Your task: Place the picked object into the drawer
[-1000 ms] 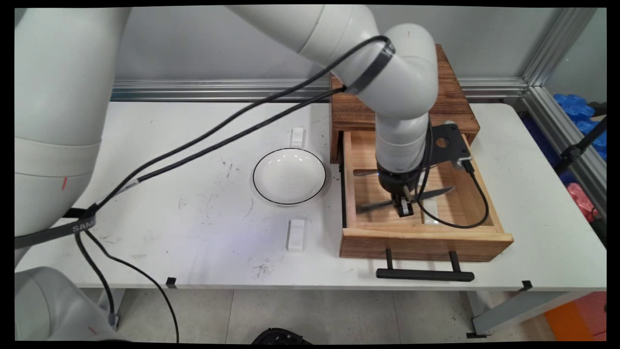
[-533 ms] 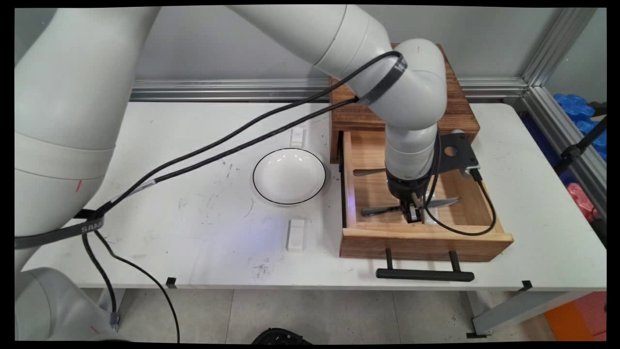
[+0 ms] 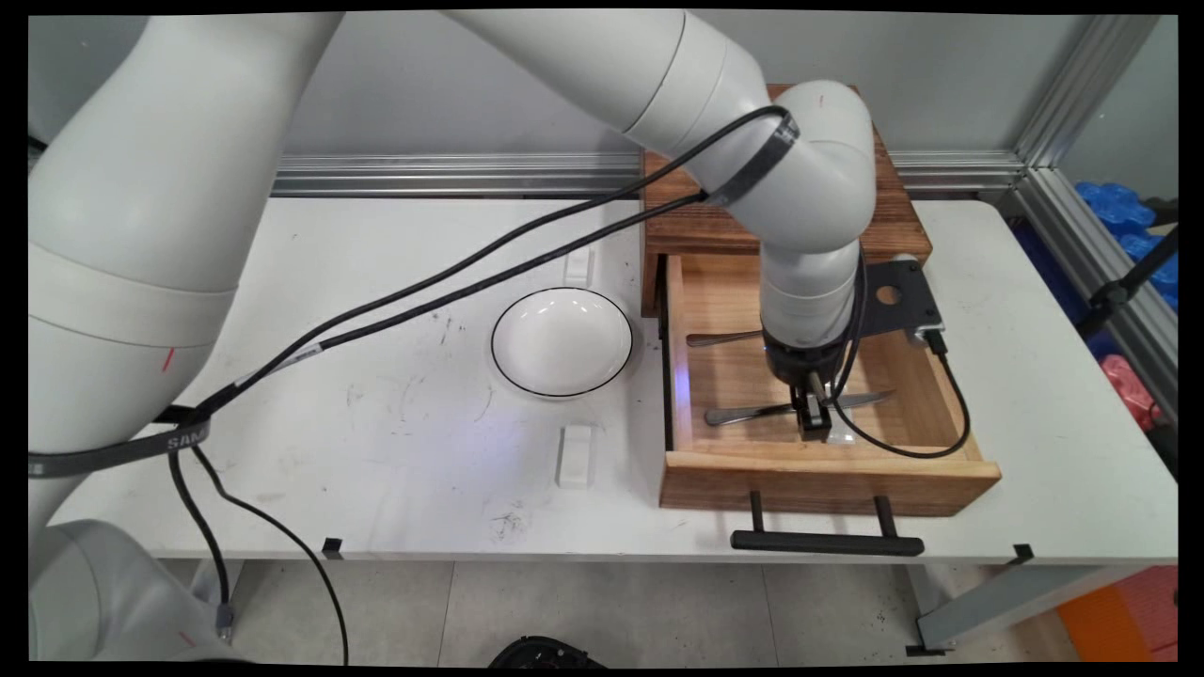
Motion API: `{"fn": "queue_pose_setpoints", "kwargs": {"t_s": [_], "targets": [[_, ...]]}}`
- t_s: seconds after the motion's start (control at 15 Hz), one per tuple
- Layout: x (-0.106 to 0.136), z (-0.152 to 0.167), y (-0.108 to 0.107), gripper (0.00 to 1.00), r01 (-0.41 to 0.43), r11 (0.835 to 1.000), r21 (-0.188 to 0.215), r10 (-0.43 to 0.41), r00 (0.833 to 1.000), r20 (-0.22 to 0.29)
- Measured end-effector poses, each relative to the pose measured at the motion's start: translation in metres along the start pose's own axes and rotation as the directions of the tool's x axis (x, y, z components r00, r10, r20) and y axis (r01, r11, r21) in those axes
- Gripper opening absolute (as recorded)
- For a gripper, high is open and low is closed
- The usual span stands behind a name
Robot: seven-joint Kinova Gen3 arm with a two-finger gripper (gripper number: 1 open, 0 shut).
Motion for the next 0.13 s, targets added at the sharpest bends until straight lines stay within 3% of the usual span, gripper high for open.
{"fn": "queue_pose_setpoints", "kwargs": {"t_s": [0.13], "targets": [[0.0016, -0.0053, -0.0031, 1.0, -0.016, 1.0, 0.006, 0.017, 1.0, -0.013]]}}
